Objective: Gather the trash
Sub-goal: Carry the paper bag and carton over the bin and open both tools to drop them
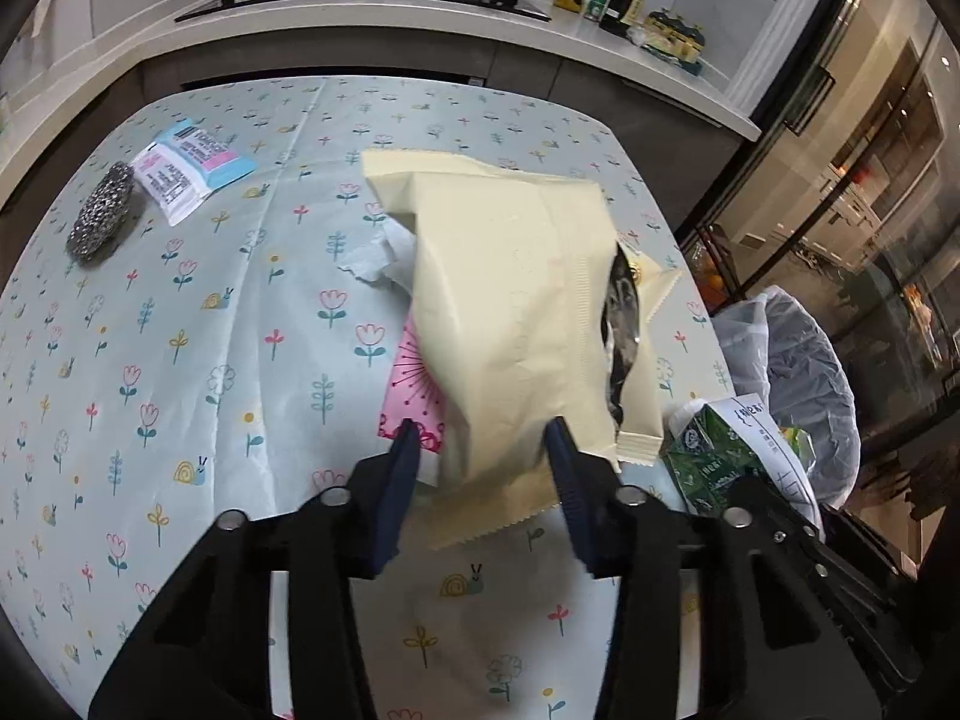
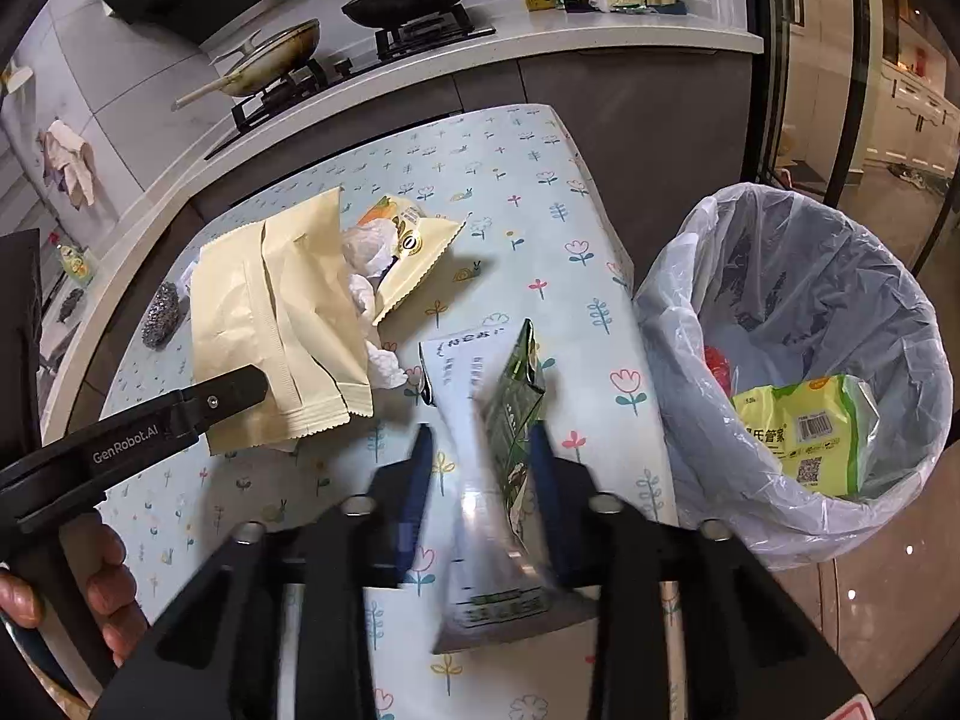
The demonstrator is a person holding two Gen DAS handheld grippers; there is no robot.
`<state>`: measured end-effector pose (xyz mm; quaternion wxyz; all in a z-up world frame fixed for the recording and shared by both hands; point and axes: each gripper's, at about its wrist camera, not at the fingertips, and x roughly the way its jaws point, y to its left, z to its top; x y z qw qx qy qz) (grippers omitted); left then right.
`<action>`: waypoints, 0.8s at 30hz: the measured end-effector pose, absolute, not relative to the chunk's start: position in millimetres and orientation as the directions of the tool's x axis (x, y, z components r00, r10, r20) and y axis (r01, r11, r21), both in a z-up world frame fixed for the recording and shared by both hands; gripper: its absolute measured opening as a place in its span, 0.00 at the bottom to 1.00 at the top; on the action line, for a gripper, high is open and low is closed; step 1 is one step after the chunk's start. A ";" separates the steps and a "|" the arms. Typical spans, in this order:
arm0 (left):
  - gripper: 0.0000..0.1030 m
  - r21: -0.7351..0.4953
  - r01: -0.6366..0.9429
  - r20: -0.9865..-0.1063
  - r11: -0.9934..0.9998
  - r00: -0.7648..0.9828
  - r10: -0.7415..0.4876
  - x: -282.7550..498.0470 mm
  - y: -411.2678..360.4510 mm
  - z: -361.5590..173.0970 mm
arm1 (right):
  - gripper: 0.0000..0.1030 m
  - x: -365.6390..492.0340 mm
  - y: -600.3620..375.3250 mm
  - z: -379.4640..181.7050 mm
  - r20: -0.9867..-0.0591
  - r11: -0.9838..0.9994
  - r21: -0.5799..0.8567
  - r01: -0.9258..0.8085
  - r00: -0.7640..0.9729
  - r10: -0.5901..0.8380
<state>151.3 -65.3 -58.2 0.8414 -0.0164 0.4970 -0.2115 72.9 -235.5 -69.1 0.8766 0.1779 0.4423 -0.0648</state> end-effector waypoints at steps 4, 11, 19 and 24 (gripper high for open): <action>0.24 -0.211 0.371 -0.818 0.904 0.440 -0.372 144.2 -75.9 -50.0 | 0.17 66.9 -235.7 -61.4 -0.783 0.928 0.257 0.271 0.622 0.036; 0.20 -0.224 0.402 -0.781 0.888 0.470 -0.410 131.7 -82.6 -22.3 | 0.17 50.7 -249.8 -39.4 -0.745 0.918 0.269 0.292 0.667 0.006; 0.20 -0.220 0.479 -0.741 0.849 0.484 -0.465 114.1 -115.1 11.3 | 0.17 27.4 -285.5 -17.9 -0.709 0.892 0.278 0.357 0.702 -0.060; 0.20 -0.223 0.538 -0.728 0.813 0.462 -0.506 103.6 -145.7 21.1 | 0.17 12.0 -315.5 -12.4 -0.700 0.868 0.277 0.413 0.705 -0.112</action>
